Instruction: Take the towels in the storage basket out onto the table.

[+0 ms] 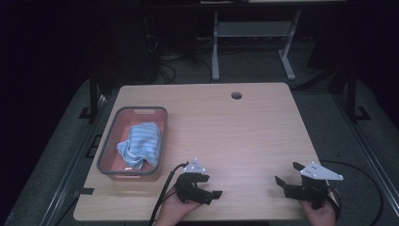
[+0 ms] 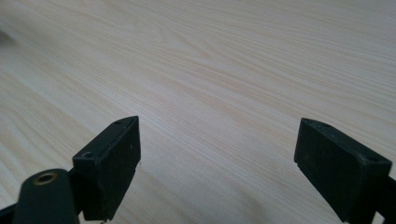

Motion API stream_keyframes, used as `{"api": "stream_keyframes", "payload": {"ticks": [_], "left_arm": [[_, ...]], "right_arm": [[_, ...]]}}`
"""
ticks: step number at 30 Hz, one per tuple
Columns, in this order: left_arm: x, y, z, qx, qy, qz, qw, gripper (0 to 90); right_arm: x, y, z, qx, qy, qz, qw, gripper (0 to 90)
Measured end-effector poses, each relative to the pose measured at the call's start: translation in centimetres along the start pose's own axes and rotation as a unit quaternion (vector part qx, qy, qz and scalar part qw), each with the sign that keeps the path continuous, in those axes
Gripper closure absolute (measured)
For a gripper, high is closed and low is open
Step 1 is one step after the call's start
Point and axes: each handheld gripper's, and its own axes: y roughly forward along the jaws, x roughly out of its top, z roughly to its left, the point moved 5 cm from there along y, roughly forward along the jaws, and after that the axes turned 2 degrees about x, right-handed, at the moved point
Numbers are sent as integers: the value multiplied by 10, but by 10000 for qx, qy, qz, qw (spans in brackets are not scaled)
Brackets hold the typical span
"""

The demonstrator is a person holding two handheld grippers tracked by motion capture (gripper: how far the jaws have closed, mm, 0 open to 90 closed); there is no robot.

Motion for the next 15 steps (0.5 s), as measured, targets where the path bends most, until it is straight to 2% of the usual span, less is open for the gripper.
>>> {"api": "stream_keyframes", "payload": {"ticks": [2,4,5,8,9,12,15], "left_arm": [[3,-2,-1,-66,-64,-31,10000,209],[5,-2,-1,-45,-10,7,10000,208],[8,-3,-1,-45,39,104,9999,198],[13,-4,0,-90,18,186,9998,195],[20,-8,0,-143,56,147,9998,198],[26,-10,1,-125,76,122,9998,208],[40,-17,7,-251,-30,-11,9997,206]], "right_arm": [[1,0,1,13,0,-17,10000,141],[1,-1,2,21,-8,-27,10000,141],[2,-1,4,24,-22,-43,10000,141],[3,-3,5,6,-63,-58,10000,141],[3,-4,5,3,-87,-66,9999,141],[3,-4,6,-2,-77,-60,10000,141],[4,-5,8,-16,-164,-46,9999,141]]}}
